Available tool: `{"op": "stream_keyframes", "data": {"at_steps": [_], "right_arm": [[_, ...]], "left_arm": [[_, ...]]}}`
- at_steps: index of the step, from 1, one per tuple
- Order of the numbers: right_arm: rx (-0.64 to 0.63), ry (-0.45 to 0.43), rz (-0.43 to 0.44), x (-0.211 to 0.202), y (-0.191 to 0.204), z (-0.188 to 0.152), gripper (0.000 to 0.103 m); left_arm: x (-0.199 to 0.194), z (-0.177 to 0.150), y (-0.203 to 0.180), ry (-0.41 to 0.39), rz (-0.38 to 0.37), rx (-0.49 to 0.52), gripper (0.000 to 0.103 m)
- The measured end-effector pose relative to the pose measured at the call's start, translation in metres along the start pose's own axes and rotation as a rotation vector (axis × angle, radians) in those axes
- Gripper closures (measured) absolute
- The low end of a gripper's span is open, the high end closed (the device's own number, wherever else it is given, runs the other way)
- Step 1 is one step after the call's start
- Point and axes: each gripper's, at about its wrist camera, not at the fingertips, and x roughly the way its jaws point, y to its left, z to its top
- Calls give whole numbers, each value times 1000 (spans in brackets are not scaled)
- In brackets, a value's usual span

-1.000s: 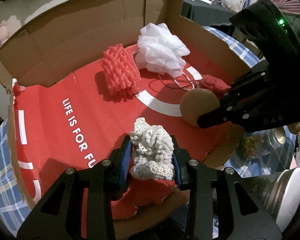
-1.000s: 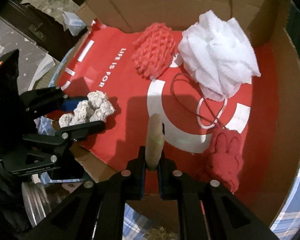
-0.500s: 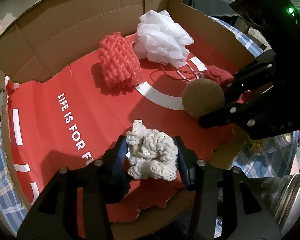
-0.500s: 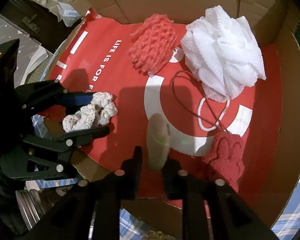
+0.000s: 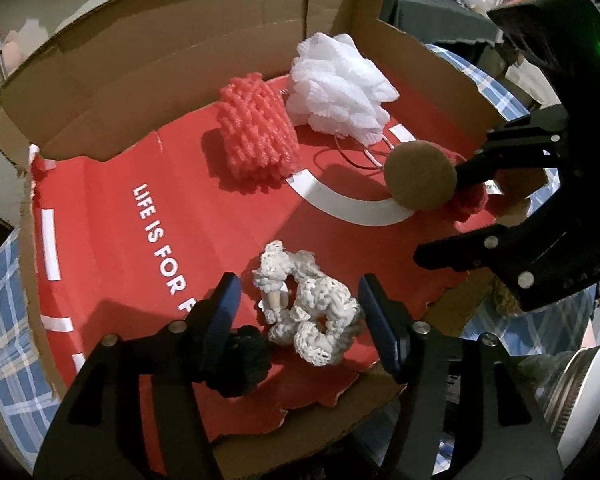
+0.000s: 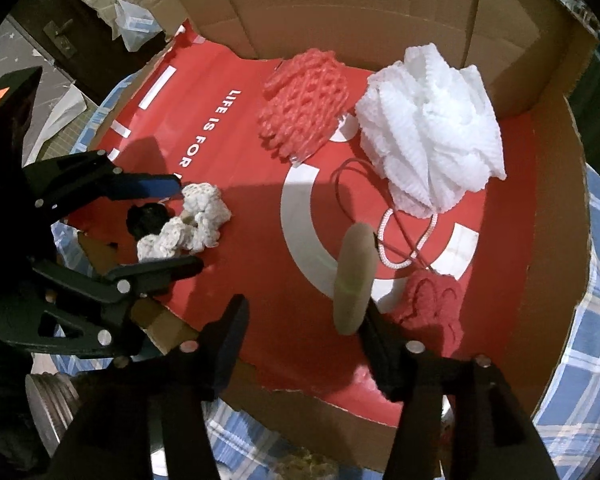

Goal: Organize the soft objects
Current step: 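Open the left tool to drop the scrunchie while the right tool releases the sponge, then withdraw both tools from the box back over the table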

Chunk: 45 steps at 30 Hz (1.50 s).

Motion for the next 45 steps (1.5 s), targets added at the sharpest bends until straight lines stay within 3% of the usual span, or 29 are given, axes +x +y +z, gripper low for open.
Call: {"op": "stream_keyframes", "data": {"at_steps": [7, 24, 34, 42, 45], "right_arm": [[-5, -19, -25, -6, 3, -5, 28], [20, -85, -72, -24, -6, -14, 22], [33, -74, -32, -11, -8, -5, 22], [50, -55, 57, -5, -4, -2, 22], [46, -76, 40, -11, -4, -5, 22]], "left_arm": [[-12, -5, 4, -24, 20, -27, 39], [-30, -13, 1, -79, 28, -63, 33], [-31, -14, 4, -88, 19, -75, 33], [-34, -15, 4, -92, 22, -79, 33], [-38, -16, 5, -99, 25, -90, 33]]}}
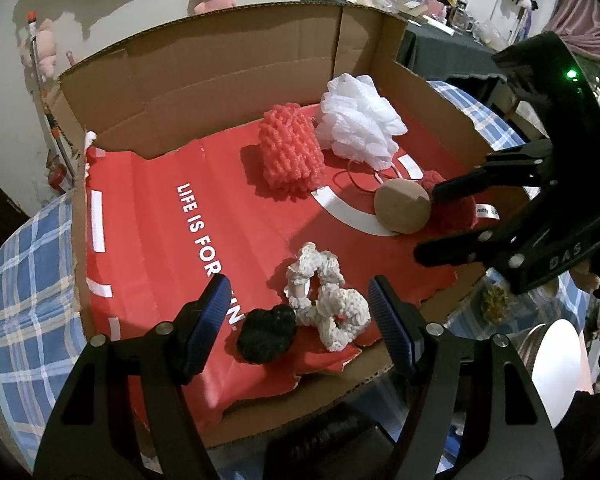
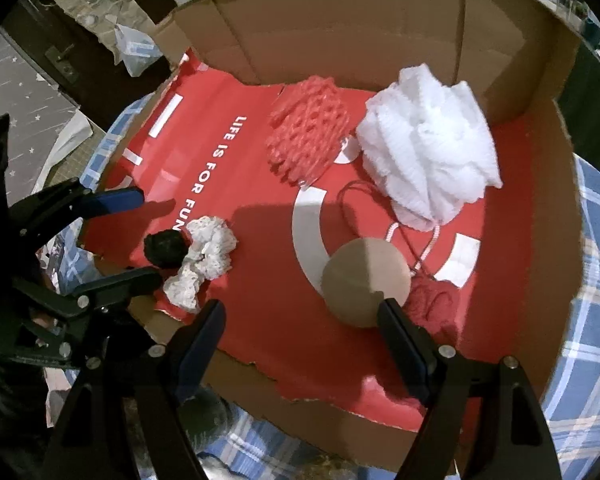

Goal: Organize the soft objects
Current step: 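Withdraw both tools from the box back over the table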

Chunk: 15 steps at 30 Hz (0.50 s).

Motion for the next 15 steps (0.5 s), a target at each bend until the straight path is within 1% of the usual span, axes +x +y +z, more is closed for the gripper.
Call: {"op": "stream_keyframes", "data": {"at_steps": [2, 5, 7, 8, 9, 11, 14, 15], "right_arm": [[20, -22, -3, -8, -3, -3, 22], [31, -74, -19, -28, -4, -13, 22], [33, -117, -38, -46, -2, -22, 20], [33, -146, -43, -57, 0, -29, 17], [34, -173, -50, -67, 1, -35, 16], [32, -244, -62, -92, 8, -52, 9], [15, -345, -85, -127, 21, -81, 1], [7, -376, -99, -137, 26, -91, 0]], "left_arm": [[-6, -1, 0, -15, 1, -8, 33], [-24, -6, -1, -61, -1, -20, 33], [-37, -11, -3, -92, -9, -34, 33], [-45, -14, -4, -110, -15, -42, 31], [-54, -19, -6, -134, -18, -49, 26], [-74, -30, -11, -195, -8, -65, 19], [-102, -51, -23, -292, 2, -71, 15], [-110, -59, -27, -325, 5, -75, 13]]}}
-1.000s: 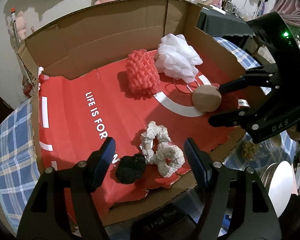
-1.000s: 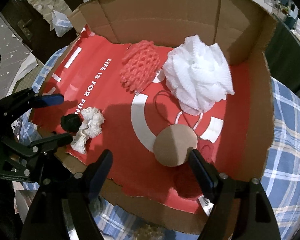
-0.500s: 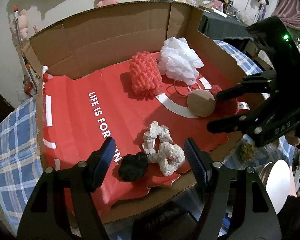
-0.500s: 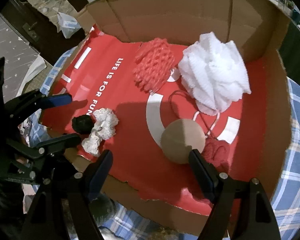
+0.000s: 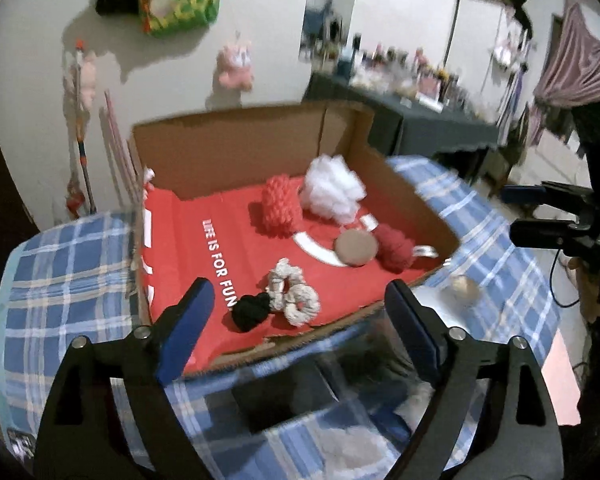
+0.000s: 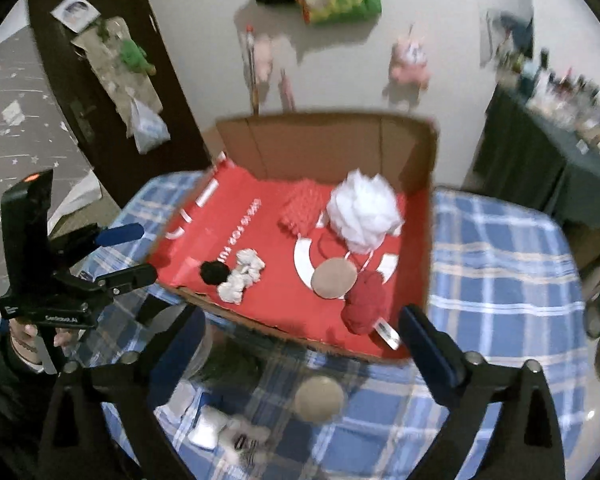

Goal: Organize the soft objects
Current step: 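Withdraw both tools from the box back over the table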

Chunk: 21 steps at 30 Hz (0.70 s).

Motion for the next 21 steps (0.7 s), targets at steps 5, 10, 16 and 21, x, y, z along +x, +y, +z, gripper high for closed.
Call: {"op": "stream_keyframes", "data": {"at_steps": [5, 10, 16, 21], "right_arm": [[-60, -196, -154, -63, 28, -41, 0], [-93, -366, -300, -96, 58, -96, 0], [-83, -466, -375, -99, 79, -148, 0], [-76, -480, -371, -83, 86, -181, 0]], "left_arm": [[-50, -36, -24, -183, 46, -12, 7], [-76, -71, -46, -289, 88, -14, 6], [-84, -112, -68, -333, 160, -19, 6], [-72, -138, -70, -303, 166, -59, 6]]}}
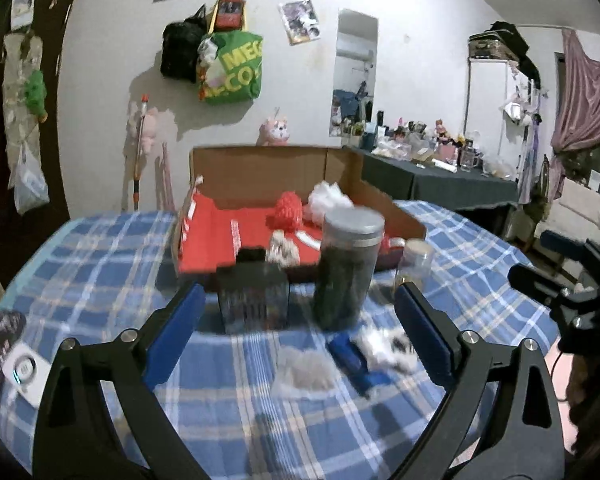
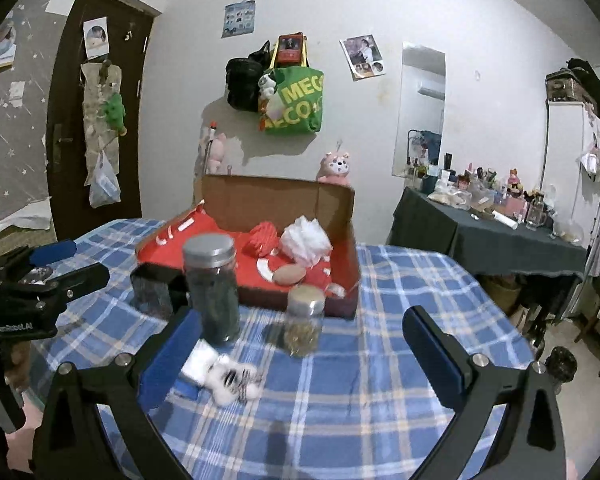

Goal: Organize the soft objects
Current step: 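Withdraw both tools from the box back over the table, then grasp the white tissue with the left tool while the right tool grasps the white plush sheep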

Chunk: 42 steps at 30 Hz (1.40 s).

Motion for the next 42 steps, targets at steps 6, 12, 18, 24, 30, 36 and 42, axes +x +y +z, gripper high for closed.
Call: {"op": "stream_keyframes", "data": {"at_steps": [6, 12, 18, 24, 30, 36, 42], "right_arm": [[43, 65, 21, 16, 5, -34, 0], [44, 116, 10, 29, 9, -55, 0], [43, 160, 29, 42, 11, -62, 0], [42, 207, 51, 57, 11, -63, 0], [11, 274, 91, 79, 15, -63, 0], [-68, 375, 133, 105, 28, -66, 2], [-126, 417, 152, 121, 38, -68, 25]], "left_arm": [[14, -27, -2, 56, 21, -5, 6], [29, -44, -1, 123, 4, -21, 6], [41, -47, 2, 172, 18, -16, 6], [59, -48, 11, 243, 11, -19, 6], [76, -49, 16, 319, 0, -1, 6], [90, -50, 13, 379, -30, 41, 7], [101, -54, 3, 427, -104, 104, 46]]}}
